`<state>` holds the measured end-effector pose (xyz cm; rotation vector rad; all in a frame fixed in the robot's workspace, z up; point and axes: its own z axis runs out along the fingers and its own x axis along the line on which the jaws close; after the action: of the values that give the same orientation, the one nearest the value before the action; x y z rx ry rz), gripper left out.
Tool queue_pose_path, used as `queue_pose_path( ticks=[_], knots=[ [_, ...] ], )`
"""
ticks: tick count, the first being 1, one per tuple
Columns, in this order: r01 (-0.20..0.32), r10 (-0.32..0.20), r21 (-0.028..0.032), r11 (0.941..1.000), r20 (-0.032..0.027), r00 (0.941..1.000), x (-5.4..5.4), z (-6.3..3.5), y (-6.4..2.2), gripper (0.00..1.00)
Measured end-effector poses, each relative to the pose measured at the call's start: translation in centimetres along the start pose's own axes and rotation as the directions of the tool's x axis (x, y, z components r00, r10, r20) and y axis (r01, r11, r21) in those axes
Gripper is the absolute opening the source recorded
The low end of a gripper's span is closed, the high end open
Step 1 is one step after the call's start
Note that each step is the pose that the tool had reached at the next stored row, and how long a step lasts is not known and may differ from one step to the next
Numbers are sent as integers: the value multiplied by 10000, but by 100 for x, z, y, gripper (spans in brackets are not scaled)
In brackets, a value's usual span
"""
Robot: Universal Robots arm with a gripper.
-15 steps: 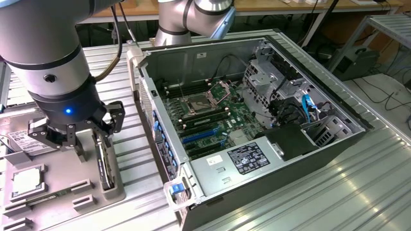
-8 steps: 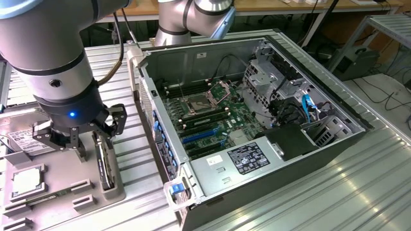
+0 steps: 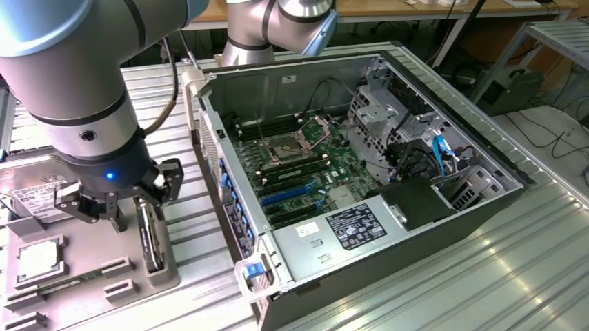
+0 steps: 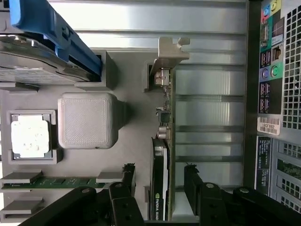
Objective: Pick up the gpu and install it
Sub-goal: 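Pick up the gpu and move the gpu toward the slot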
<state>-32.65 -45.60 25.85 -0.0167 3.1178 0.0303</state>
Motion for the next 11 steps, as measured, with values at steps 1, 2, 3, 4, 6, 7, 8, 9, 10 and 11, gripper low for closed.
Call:
queue_pose_path(
  ticks=[1,2,3,4,6,7,8,9,10,11],
  knots=[
    [0,0,0,10000,0,10000,1,26,-1,54],
    [0,0,1,10000,-1,10000,1,38,-1,54],
    [0,0,1,10000,-1,10000,1,51,-1,54],
    [0,0,1,10000,-1,10000,1,62,-1,54],
    [-1,1,1,10000,-1,10000,2,87,-2,54],
    [-1,1,1,10000,-1,10000,2,102,-2,54],
    [-1,1,1,10000,-1,10000,1,115,-2,54],
    [0,0,1,10000,-1,10000,0,128,-2,54],
    [0,0,1,10000,0,10000,-2,147,-3,54],
    [0,0,1,10000,0,10000,-2,164,-3,54]
  ],
)
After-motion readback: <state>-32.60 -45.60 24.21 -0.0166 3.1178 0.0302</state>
